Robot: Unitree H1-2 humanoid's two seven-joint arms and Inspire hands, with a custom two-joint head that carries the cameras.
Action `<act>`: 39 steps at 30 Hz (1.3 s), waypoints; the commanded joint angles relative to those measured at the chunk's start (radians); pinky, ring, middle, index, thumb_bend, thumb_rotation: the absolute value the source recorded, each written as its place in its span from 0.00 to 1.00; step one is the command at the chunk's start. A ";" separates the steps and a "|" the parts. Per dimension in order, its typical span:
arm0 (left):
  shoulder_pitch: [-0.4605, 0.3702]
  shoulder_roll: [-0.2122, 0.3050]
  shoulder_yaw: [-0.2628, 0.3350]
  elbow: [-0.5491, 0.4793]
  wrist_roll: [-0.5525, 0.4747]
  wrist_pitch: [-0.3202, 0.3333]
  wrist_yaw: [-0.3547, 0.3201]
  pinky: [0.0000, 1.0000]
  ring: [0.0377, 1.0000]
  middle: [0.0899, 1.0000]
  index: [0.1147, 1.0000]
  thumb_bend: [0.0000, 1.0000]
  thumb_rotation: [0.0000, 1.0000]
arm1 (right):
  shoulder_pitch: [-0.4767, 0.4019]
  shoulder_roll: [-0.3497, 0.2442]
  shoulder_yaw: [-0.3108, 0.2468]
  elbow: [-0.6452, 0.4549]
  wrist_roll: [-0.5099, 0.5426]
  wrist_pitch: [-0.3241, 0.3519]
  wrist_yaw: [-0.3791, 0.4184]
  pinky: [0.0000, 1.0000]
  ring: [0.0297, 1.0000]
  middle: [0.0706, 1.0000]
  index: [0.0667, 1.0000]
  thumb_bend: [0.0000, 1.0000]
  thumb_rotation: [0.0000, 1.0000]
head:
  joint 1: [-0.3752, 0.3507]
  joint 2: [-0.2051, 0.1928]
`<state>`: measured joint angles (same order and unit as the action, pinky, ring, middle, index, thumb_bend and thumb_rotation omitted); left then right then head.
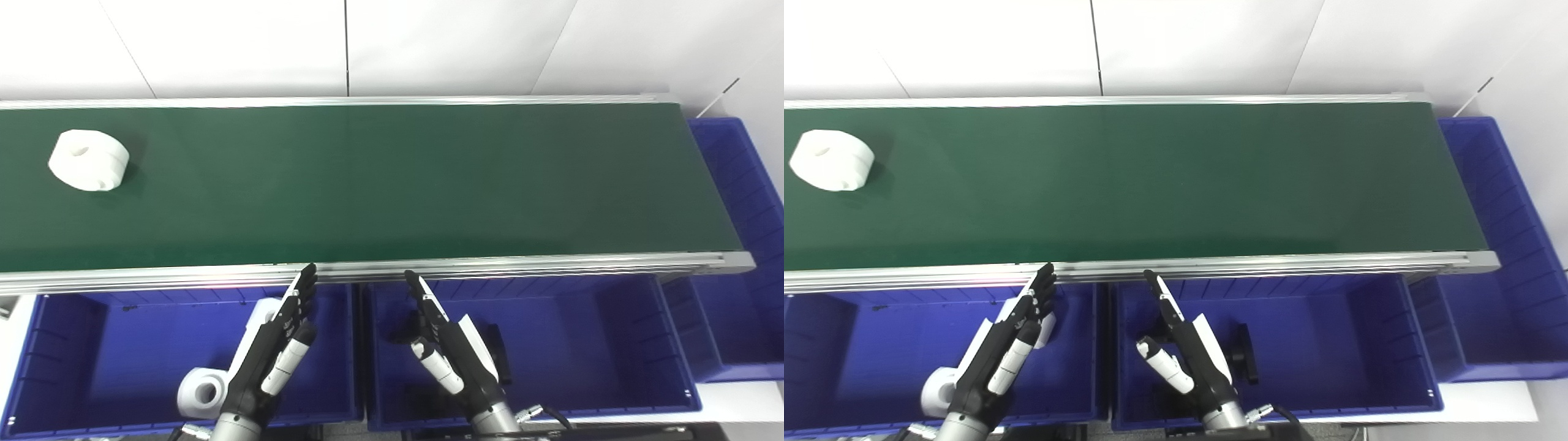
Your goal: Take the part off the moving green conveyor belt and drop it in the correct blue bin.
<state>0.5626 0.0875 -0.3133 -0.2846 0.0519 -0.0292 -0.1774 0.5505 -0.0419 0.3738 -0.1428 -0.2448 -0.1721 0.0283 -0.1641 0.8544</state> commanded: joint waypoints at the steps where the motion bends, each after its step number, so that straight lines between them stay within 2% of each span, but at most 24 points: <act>1: 0.005 -0.006 -0.007 -0.015 0.004 -0.038 0.004 1.00 1.00 1.00 1.00 0.68 0.89 | 0.006 0.001 0.004 -0.018 0.010 -0.045 0.003 1.00 1.00 1.00 1.00 0.87 0.99 | 0.008 -0.009; 2: 0.005 -0.006 -0.010 -0.008 0.009 -0.047 0.005 1.00 1.00 1.00 1.00 0.68 0.89 | 0.006 -0.002 0.003 -0.011 0.014 -0.056 0.003 1.00 1.00 1.00 1.00 0.87 0.99 | 0.029 -0.032; 3: 0.005 -0.006 -0.011 -0.003 0.013 -0.054 0.006 1.00 1.00 1.00 1.00 0.67 0.89 | 0.006 -0.004 0.003 -0.006 0.016 -0.064 0.003 1.00 1.00 1.00 1.00 0.86 0.98 | 0.029 -0.032; 4: 0.006 -0.007 -0.014 0.008 0.019 -0.064 0.008 1.00 1.00 1.00 1.00 0.67 0.89 | 0.006 -0.008 0.001 0.006 0.021 -0.077 0.002 1.00 1.00 1.00 1.00 0.86 0.98 | 0.072 -0.061; 7: 0.007 -0.012 -0.020 0.039 0.030 -0.081 0.012 1.00 1.00 1.00 1.00 0.67 0.87 | 0.004 -0.017 -0.007 0.042 0.034 -0.111 -0.001 1.00 0.99 1.00 1.00 0.87 0.97 | 0.130 -0.099; 13: -0.006 -0.030 -0.027 0.110 0.068 -0.143 0.040 1.00 0.99 0.98 1.00 0.64 0.83 | -0.009 -0.032 -0.023 0.098 0.053 -0.170 0.000 1.00 0.99 1.00 1.00 0.85 0.98 | 0.199 -0.154; 22: -0.014 -0.050 -0.030 0.146 0.063 -0.162 0.048 0.97 0.97 0.97 1.00 0.62 0.73 | -0.014 -0.039 -0.029 0.113 0.075 -0.190 0.012 1.00 0.99 1.00 1.00 0.88 0.99 | 0.226 -0.183; 31: -0.019 -0.055 -0.031 0.170 0.058 -0.163 0.049 0.97 0.98 0.98 1.00 0.65 0.72 | -0.025 -0.043 -0.031 0.147 0.085 -0.219 0.017 1.00 0.98 1.00 1.00 0.89 0.98 | 0.230 -0.207; 39: -0.041 -0.059 -0.028 0.226 0.054 -0.196 0.046 0.94 0.98 0.98 1.00 0.67 0.71 | -0.044 -0.044 -0.035 0.195 0.084 -0.243 0.014 1.00 0.97 1.00 1.00 0.92 0.98 | 0.257 -0.262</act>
<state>0.5245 0.0348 -0.3398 -0.0484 0.1146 -0.1848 -0.1334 0.5075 -0.0861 0.3397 0.0647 -0.1668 -0.3489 0.0338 0.0798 0.6029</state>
